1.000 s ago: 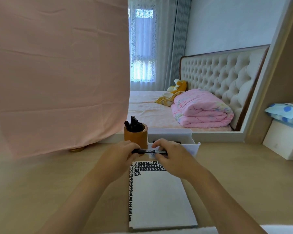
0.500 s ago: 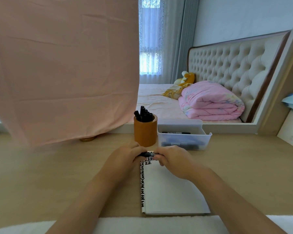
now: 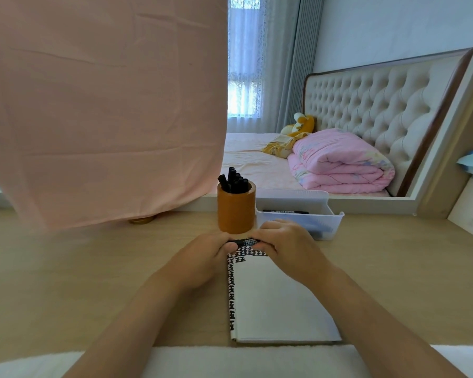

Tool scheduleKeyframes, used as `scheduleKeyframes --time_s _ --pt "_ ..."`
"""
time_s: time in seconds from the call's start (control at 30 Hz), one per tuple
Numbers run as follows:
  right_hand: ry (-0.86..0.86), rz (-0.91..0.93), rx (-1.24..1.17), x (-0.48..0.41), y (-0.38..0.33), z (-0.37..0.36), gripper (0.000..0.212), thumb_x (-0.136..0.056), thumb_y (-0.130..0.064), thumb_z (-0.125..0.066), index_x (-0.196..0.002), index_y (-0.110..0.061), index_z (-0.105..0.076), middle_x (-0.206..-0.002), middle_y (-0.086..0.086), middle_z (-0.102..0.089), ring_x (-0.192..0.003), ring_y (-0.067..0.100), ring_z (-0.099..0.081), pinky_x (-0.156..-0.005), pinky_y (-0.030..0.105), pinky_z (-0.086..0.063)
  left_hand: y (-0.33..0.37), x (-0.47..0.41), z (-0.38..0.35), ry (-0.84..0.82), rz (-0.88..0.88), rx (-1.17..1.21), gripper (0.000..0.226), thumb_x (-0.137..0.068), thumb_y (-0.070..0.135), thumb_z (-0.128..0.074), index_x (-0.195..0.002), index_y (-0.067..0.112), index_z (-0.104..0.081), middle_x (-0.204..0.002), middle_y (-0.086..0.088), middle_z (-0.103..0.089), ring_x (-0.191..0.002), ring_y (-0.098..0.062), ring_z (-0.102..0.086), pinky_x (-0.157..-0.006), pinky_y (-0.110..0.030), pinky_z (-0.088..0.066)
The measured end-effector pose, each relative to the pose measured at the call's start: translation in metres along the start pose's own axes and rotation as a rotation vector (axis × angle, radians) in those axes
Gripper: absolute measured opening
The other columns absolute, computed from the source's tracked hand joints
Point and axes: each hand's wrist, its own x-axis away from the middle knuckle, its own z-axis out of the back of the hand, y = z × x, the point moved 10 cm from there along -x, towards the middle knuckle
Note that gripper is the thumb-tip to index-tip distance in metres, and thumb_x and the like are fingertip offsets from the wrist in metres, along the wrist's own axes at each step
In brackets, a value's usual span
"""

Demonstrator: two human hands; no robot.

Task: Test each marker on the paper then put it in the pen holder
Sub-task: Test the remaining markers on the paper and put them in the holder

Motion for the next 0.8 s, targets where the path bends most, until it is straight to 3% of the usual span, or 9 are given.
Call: scheduleKeyframes --time_s 0.1,0.17,0.23,0.4,0.47,0.53,0.63,0.73,0.8 --pt "-0.166 -0.175 -0.085 0.006 0.016 -0.018 0.024 -0.099 -0.038 -0.054 -0.113 -0.030 -0.071 -0.091 -0.017 -0.066 -0.076 -0.001 -0.052 -0.065 0.006 -0.032 0.001 0.000 0.007 0.031 -0.051 -0.089 0.021 -0.102 0.034 -0.046 -0.113 0.035 -0.063 -0.104 0.018 -0.062 -0.094 -0.001 -0.054 -0.085 -0.032 -0.048" --pt "-0.249 -0.286 -0.126 0.010 0.031 -0.025 0.031 -0.101 -0.043 -0.044 -0.107 -0.029 -0.071 -0.091 -0.013 -0.069 -0.078 0.006 -0.060 -0.069 0.020 -0.050 -0.005 0.003 0.019 0.102 -0.074 -0.126 0.015 -0.100 0.032 -0.050 -0.106 0.036 -0.063 -0.096 0.021 -0.057 -0.090 0.001 -0.052 -0.080 -0.029 -0.047" --pt "-0.260 -0.341 -0.139 0.014 0.044 -0.021 0.033 -0.102 -0.043 -0.042 -0.100 -0.026 -0.070 -0.084 -0.012 -0.067 -0.077 0.007 -0.061 -0.073 0.029 -0.053 -0.019 0.008 0.032 0.178 -0.042 -0.127 0.013 -0.100 0.032 -0.051 -0.105 0.035 -0.063 -0.093 0.019 -0.055 -0.087 0.000 -0.051 -0.076 -0.029 -0.045" --pt "-0.258 -0.362 -0.233 0.018 0.058 -0.029 0.025 -0.104 -0.031 -0.046 -0.117 -0.026 -0.067 -0.092 -0.014 -0.056 -0.085 0.007 -0.056 -0.077 0.029 -0.047 -0.047 0.012 0.027 0.183 0.107 -0.175 0.025 -0.100 0.033 -0.051 -0.121 0.029 -0.062 -0.108 0.011 -0.051 -0.095 -0.008 -0.050 -0.081 -0.029 -0.045" --pt "-0.259 -0.361 -0.300 0.018 0.053 -0.032 0.035 -0.105 -0.024 -0.043 -0.138 -0.032 -0.054 -0.108 -0.013 -0.057 -0.097 0.008 -0.056 -0.086 0.026 -0.047 -0.051 0.014 0.018 0.163 0.150 -0.183 0.027 -0.098 0.035 -0.055 -0.125 0.033 -0.057 -0.110 0.011 -0.055 -0.099 -0.008 -0.049 -0.083 -0.027 -0.043" --pt "-0.238 -0.365 -0.354 0.017 0.048 -0.028 0.041 -0.105 -0.017 -0.041 -0.139 -0.040 -0.047 -0.126 -0.009 -0.054 -0.106 0.007 -0.055 -0.093 0.025 -0.047 -0.053 0.015 0.018 0.187 0.173 -0.191 0.022 -0.094 0.036 -0.060 -0.116 0.034 -0.056 -0.104 0.013 -0.058 -0.097 -0.008 -0.050 -0.079 -0.026 -0.042" --pt "-0.190 -0.354 -0.440 0.013 0.042 -0.021 0.036 -0.105 -0.009 -0.038 -0.116 -0.035 -0.060 -0.114 -0.009 -0.051 -0.083 0.003 -0.055 -0.077 0.019 -0.046 -0.050 0.015 0.019 0.206 0.171 -0.245 0.012 -0.092 0.039 -0.062 -0.103 0.033 -0.060 -0.098 0.014 -0.057 -0.098 -0.010 -0.050 -0.076 -0.026 -0.041" --pt "-0.154 -0.393 -0.579 0.010 0.044 -0.025 0.045 -0.103 0.002 -0.033 -0.124 -0.024 -0.064 -0.109 -0.010 -0.049 -0.076 0.013 -0.059 -0.066 0.017 -0.046 -0.048 0.014 0.017 0.195 0.155 -0.288 0.021 -0.094 0.041 -0.059 -0.112 0.032 -0.062 -0.107 0.012 -0.057 -0.103 -0.011 -0.048 -0.082 -0.027 -0.041" --pt "-0.158 -0.409 -0.626 0.010 0.045 -0.029 0.055 -0.098 0.012 -0.032 -0.132 -0.022 -0.060 -0.111 -0.007 -0.048 -0.083 0.018 -0.060 -0.073 0.021 -0.050 -0.039 0.013 0.021 0.212 0.114 -0.312 0.029 -0.095 0.041 -0.057 -0.122 0.031 -0.059 -0.118 0.010 -0.055 -0.108 -0.011 -0.047 -0.089 -0.028 -0.041"
